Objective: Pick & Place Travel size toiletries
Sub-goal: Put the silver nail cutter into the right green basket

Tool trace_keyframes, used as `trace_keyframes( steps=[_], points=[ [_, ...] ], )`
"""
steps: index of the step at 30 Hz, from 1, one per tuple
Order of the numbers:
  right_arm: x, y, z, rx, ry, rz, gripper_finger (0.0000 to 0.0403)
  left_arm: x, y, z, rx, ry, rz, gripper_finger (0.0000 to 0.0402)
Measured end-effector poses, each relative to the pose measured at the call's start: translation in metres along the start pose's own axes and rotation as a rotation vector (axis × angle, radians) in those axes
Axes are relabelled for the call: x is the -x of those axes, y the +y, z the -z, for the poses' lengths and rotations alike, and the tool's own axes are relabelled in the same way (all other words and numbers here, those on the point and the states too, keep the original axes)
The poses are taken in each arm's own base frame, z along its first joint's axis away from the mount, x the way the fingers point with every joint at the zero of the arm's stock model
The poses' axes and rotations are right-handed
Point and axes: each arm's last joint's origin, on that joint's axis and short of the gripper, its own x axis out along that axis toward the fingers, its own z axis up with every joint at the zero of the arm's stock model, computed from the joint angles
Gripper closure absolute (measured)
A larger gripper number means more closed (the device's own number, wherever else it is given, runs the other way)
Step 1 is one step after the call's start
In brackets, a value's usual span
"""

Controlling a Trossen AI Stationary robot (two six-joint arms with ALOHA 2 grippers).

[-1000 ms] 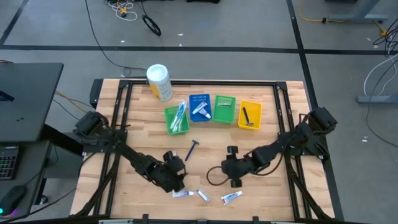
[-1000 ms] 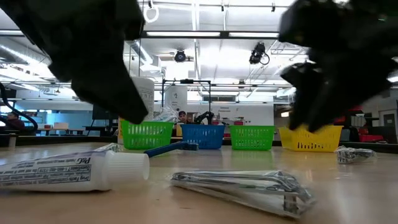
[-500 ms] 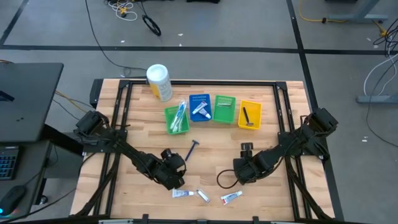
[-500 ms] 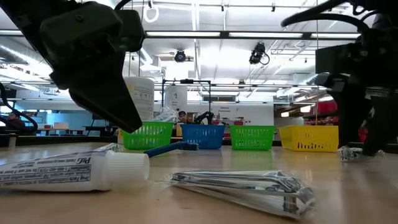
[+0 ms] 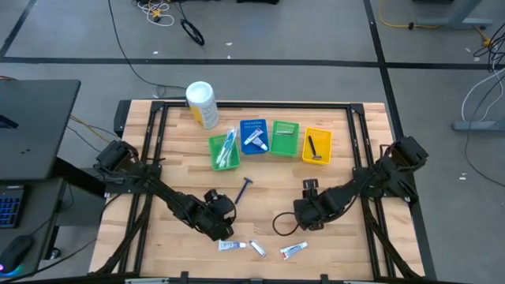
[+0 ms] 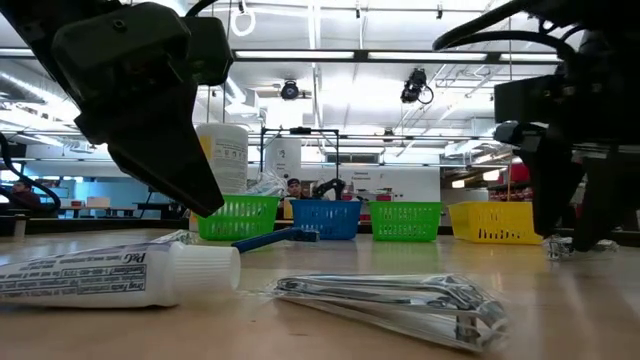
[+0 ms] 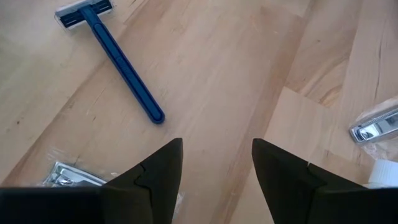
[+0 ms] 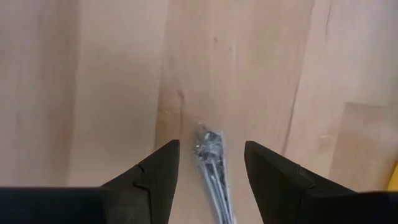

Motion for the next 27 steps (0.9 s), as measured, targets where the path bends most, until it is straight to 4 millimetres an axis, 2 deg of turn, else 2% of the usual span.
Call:
trace_keyframes(
  steps=[4, 10, 13, 19, 23, 27],
  points=[
    [-0.010, -0.004, 0.008, -0.015, 0.041, -0.028, 0.0212, 0.000, 0.000, 0.000, 0.000, 0.000, 0.000, 0.0198],
    [-0.022, -0.005, 0.016, -0.031, 0.005, -0.056, 0.0219, 0.000, 0.000, 0.000, 0.001, -0.001, 0.001, 0.0198],
    [-0.022, -0.005, 0.015, -0.036, -0.004, -0.067, 0.0248, 0.000, 0.000, 0.000, 0.002, 0.003, 0.004, 0.0198],
    [-0.023, -0.006, 0.015, -0.041, 0.013, -0.078, 0.0331, 0.000, 0.000, 0.000, -0.003, 0.008, 0.009, 0.0198],
    [-0.023, -0.006, 0.013, -0.011, -0.006, -0.069, 0.0342, 0.000, 0.000, 0.000, -0.003, 0.008, 0.009, 0.0198],
    [-0.014, -0.008, 0.000, 0.025, -0.087, 0.007, 0.0344, 0.000, 0.000, 0.000, -0.002, 0.008, 0.009, 0.0198]
  ],
)
